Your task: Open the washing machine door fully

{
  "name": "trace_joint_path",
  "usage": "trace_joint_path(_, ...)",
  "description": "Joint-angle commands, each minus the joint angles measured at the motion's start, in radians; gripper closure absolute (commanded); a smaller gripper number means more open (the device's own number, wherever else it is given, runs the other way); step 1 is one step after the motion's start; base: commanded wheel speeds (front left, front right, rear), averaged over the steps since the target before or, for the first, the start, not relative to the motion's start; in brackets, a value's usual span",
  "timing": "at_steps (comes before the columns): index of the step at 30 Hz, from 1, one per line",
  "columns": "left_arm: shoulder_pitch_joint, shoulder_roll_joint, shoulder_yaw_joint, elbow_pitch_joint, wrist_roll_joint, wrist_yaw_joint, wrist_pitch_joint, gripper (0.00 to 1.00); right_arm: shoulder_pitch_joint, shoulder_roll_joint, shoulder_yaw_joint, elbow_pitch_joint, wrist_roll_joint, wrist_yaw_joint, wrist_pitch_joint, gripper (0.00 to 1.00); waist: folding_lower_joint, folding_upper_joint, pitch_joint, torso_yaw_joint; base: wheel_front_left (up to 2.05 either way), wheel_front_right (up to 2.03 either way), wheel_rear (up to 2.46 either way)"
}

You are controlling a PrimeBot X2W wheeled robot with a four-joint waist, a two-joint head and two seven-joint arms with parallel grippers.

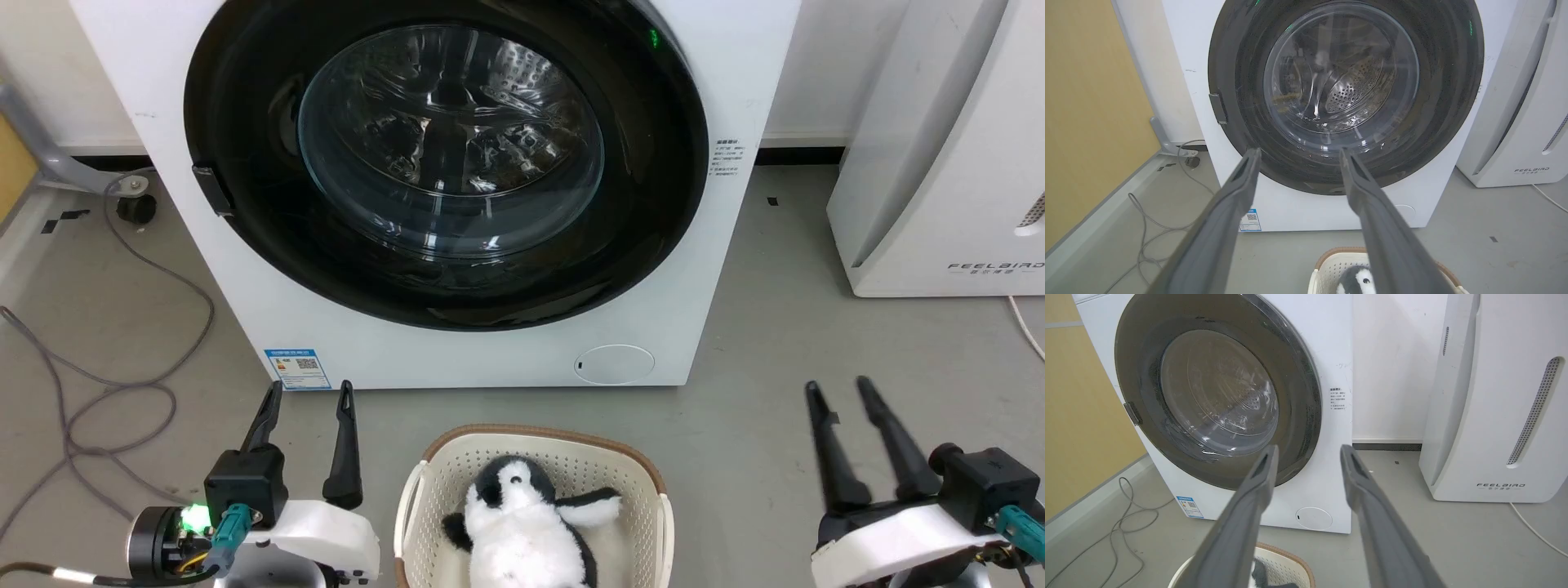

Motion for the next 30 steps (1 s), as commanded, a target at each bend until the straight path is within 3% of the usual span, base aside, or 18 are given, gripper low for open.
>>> trace_joint_path(1,0.001,0.0,-0.003,-0.007,-0.005,0.008,-0.01,0.0,0.011,0.0,0.001,-0.008,0.014,0.0,-0.008,1.0,-0.0001,0.0,0.0,0.0,0.0,0.0,0.0)
trace_joint_path(7,0.003,0.0,-0.008,-0.008,-0.01,0.018,-0.023,0.0,0.016,0.0,0.007,-0.003,0.136,0.0,-0.02,1.0,-0.0001,0.0,0.001,0.0,0.0,0.0,0.0)
trace_joint_path(23,0.006,0.0,-0.02,-0.012,-0.021,0.043,-0.056,0.0,0.018,0.0,0.033,0.008,0.683,0.0,-0.053,1.0,-0.0001,0.0,0.004,0.003,0.0,0.0,0.0)
trace_joint_path(30,0.004,0.0,-0.026,-0.017,-0.022,0.051,-0.071,0.0,0.013,0.0,0.02,0.019,0.944,0.0,-0.003,1.0,-0.0001,0.0,0.011,0.007,0.0,0.0,0.0)
